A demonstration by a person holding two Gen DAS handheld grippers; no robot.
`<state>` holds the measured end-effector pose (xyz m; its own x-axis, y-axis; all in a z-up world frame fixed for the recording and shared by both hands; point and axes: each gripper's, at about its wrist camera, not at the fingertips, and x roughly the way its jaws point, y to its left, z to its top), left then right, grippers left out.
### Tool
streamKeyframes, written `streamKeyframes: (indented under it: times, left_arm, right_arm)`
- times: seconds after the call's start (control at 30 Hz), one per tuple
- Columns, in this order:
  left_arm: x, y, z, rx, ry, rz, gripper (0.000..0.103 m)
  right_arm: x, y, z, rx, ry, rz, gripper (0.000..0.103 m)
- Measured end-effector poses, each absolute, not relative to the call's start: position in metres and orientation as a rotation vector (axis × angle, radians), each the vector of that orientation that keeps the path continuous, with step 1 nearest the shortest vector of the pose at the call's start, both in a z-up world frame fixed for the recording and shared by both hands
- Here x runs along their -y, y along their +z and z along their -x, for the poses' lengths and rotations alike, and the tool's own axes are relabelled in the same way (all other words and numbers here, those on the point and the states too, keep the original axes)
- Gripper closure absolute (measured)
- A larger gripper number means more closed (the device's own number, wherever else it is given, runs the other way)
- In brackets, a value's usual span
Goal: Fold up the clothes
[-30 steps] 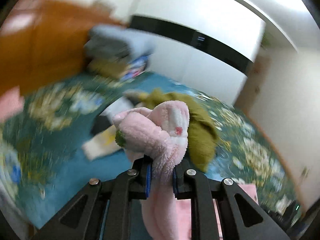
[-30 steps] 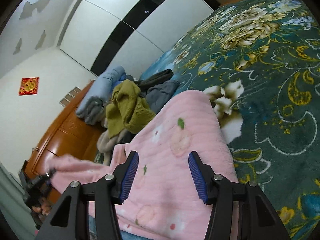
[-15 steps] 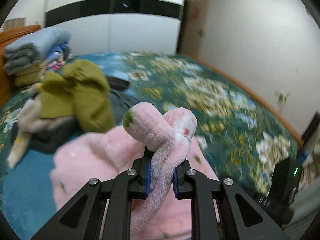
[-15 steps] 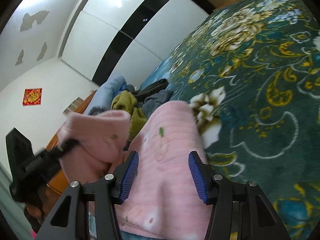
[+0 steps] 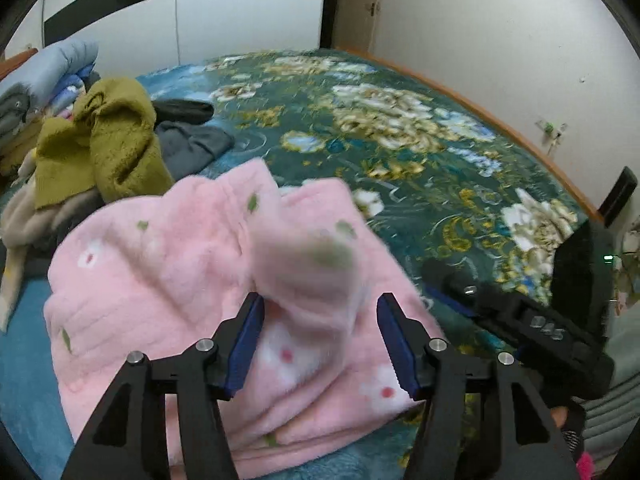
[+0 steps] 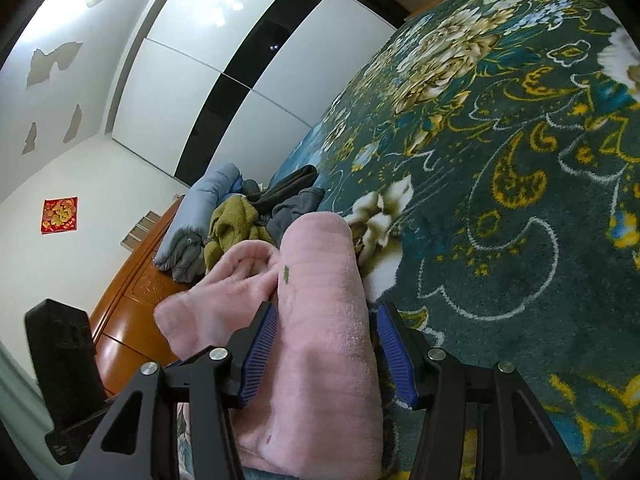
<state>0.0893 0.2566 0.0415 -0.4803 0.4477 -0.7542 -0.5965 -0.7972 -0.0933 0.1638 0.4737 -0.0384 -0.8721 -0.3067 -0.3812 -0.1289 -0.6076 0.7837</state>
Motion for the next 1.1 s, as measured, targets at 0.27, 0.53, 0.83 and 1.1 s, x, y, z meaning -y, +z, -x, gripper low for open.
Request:
streamKeyframes:
  times: [0.27,0.53,0.83,1.1]
  left_arm:
    - [-0.163,0.08,-0.067,-0.011,2.454,1.014,0.038]
    - [-0.049,0.022,-0.057,0.093,2.673,1.263,0.038]
    - [-0.034,-0.004,-0.057,0.17,2.562,1.331,0.038]
    - [-0.017,-0.011,-0.056,0.242,2.52,1.318,0.038]
  right_arm:
    - [-0.466,-0.021,-0.172,1.264,-2.632,-0.705,0.046]
    - [-0.407,-0.001,-0.154,1.075,-2.419,-0.855,0.032]
    - [-0.402,-0.021,-0.121,1.181,-2.496,-0.993,0.031]
    - [-0.401,-0.019,-0.097,1.261,-2.512,-0.932,0.028]
